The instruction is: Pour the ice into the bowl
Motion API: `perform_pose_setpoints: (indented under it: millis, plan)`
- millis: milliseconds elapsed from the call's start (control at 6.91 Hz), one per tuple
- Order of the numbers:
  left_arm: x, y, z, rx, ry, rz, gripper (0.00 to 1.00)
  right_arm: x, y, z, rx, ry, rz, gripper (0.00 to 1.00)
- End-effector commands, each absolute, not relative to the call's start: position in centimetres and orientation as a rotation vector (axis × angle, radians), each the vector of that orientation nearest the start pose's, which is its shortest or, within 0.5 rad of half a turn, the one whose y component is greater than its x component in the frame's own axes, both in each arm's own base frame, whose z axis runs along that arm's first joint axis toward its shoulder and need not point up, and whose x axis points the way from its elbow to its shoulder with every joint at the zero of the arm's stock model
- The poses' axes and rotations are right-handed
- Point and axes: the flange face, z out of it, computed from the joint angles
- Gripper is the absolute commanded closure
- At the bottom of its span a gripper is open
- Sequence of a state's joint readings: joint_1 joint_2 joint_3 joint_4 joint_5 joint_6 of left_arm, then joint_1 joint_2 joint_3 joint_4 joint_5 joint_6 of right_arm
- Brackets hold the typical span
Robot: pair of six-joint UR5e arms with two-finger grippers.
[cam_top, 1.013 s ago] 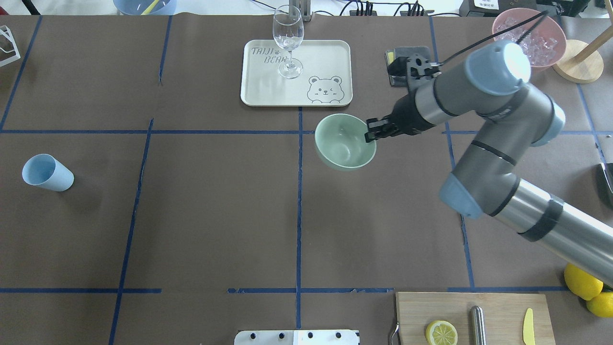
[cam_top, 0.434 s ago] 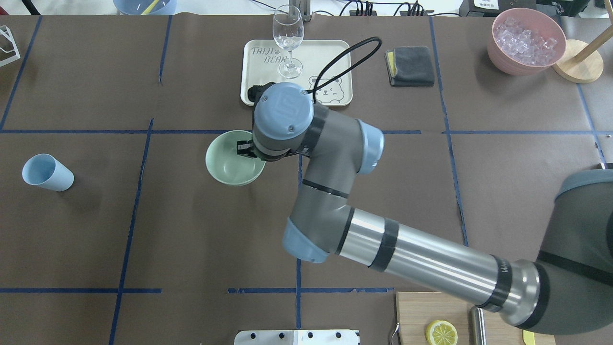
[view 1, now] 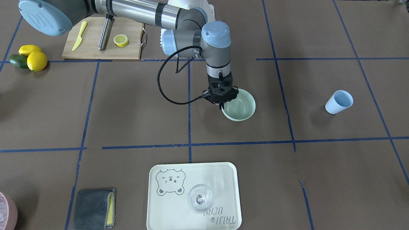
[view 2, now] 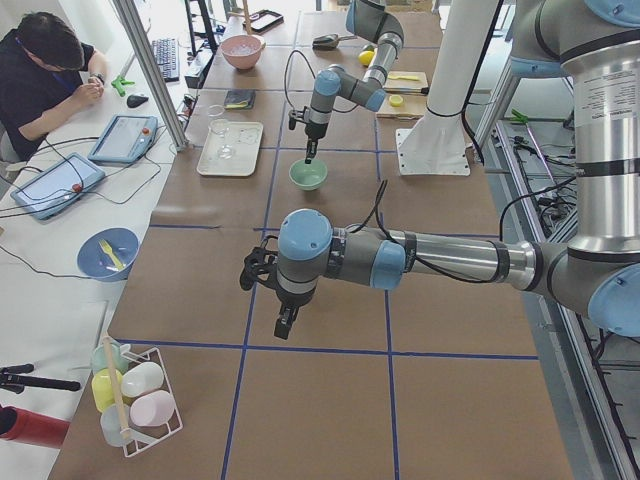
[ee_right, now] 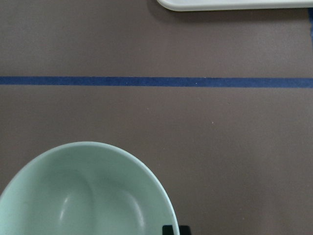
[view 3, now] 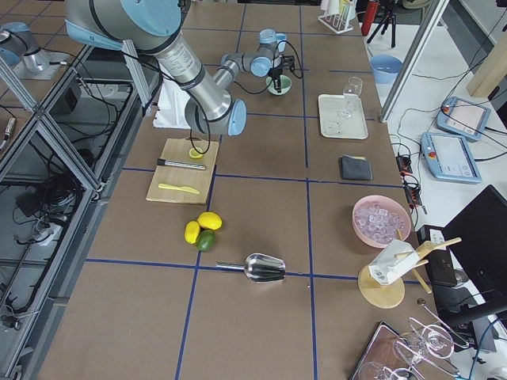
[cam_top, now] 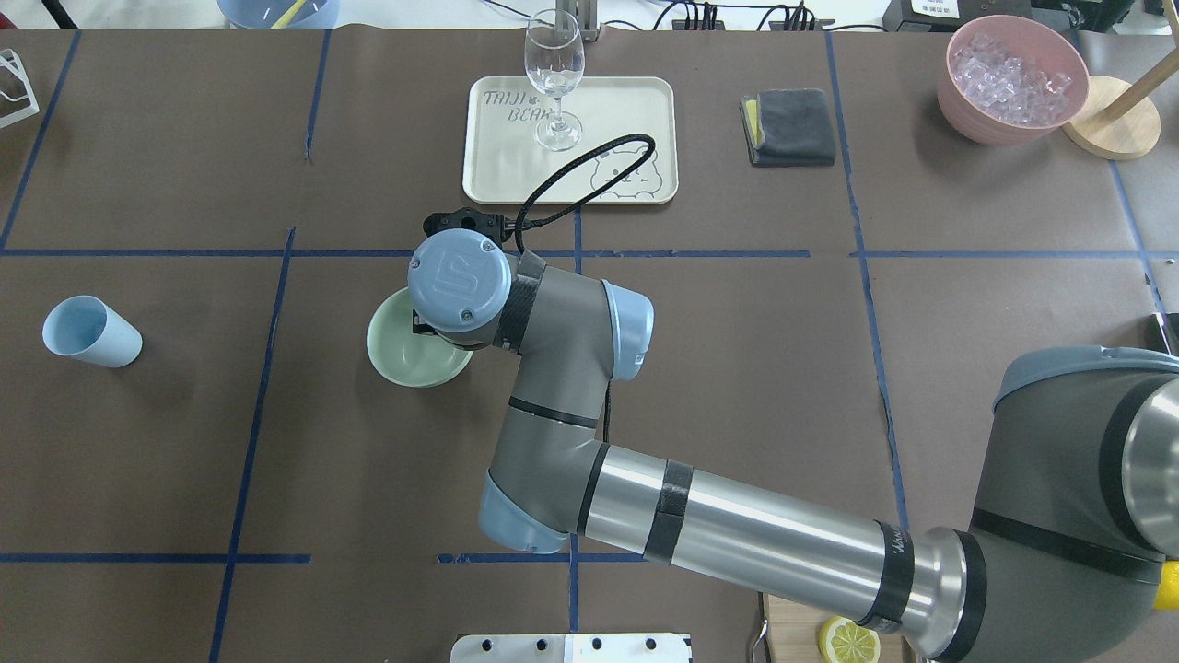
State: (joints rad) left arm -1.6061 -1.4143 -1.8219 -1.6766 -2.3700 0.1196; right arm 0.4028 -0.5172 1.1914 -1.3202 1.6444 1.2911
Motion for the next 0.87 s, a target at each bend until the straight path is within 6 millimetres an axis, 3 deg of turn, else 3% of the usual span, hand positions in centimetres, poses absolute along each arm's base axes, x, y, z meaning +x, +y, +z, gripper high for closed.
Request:
perform_pose_setpoints:
  millis: [0, 145, 289, 579, 723]
  plan:
    - [-7.7, -43.3, 59.3, 0.251, 0.78, 0.16, 0.0, -68.5, -44.9, 9.9, 0.258, -0.902, 0.107, 0.0]
    - [-7.7, -43.5, 59.3, 0.269, 0.777, 0.169, 0.0, -64.6, -48.5, 9.2, 0.271, -0.901, 0.124, 0.0]
    - [-7.6, -43.6, 58.8, 0.318, 0.77, 0.191, 0.0, -58.0, -52.3, 10.3, 0.245, -0.902, 0.053, 0.0]
    - [-7.5, -44.0, 58.0, 0.381, 0.764, 0.214, 0.0, -39.3, -59.3, 17.6, 0.234, -0.912, -0.131, 0.0]
    - [-7.5, -44.3, 57.0, 0.466, 0.752, 0.25, 0.0, -30.7, -61.7, 22.2, 0.257, -0.898, -0.205, 0.0]
